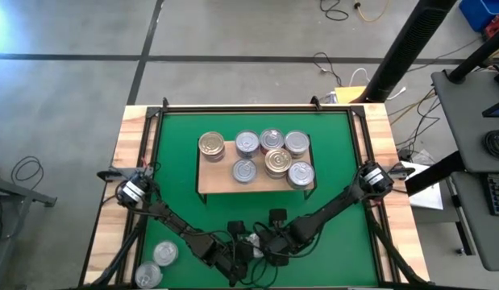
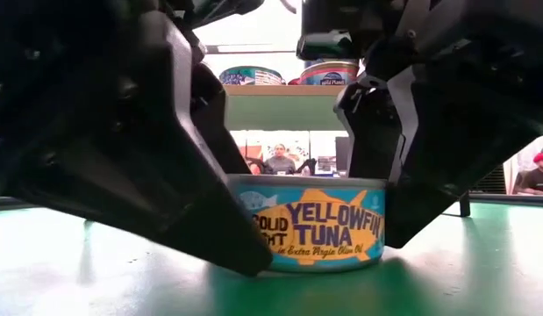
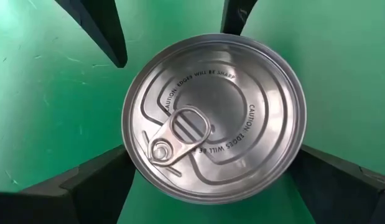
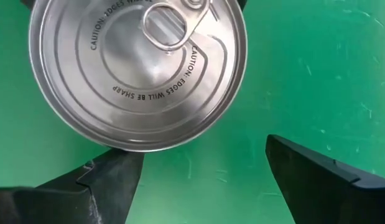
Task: Stack canned seafood by type on shelf
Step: Put the right yellow and blue tuna can on the shelf
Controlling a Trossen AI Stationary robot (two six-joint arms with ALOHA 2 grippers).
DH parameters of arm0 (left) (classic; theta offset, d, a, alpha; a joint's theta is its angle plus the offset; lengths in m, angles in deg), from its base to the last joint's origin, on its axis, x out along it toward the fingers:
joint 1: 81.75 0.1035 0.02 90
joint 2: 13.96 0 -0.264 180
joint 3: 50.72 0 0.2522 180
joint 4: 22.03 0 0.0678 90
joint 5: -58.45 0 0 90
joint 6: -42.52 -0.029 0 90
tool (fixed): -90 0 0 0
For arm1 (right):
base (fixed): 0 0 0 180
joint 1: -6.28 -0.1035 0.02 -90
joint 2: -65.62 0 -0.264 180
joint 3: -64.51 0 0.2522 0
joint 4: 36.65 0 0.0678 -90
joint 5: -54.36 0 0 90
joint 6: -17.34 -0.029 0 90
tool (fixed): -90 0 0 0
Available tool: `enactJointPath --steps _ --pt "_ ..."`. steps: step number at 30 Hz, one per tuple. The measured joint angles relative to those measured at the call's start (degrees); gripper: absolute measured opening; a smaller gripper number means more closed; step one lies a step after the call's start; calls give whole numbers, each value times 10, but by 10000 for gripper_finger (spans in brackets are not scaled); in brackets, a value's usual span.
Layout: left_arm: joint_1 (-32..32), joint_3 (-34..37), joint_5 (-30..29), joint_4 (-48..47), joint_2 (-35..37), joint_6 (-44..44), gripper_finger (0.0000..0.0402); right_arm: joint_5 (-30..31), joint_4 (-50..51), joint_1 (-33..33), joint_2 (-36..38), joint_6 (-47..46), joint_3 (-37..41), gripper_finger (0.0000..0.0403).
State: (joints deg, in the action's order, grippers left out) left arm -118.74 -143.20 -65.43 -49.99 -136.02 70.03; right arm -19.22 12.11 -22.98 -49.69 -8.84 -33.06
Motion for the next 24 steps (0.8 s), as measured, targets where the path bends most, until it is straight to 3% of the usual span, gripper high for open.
enactJointPath --steps 4,10,17,21,24 --pt "0 0 -2 9 0 1 386 -2 -12 1 0 -3 1 325" --pt "-3 1 -70 80 -21 -59 387 8 -22 2 -1 -3 3 340" --pt "2 0 -33 79 -30 10 398 6 -18 3 -1 -18 4 360" --pt "8 0 -41 103 -32 -34 399 -9 -20 3 -1 7 4 361" --pt "21 0 -16 115 -32 -42 400 -16 -20 3 -1 25 4 361"
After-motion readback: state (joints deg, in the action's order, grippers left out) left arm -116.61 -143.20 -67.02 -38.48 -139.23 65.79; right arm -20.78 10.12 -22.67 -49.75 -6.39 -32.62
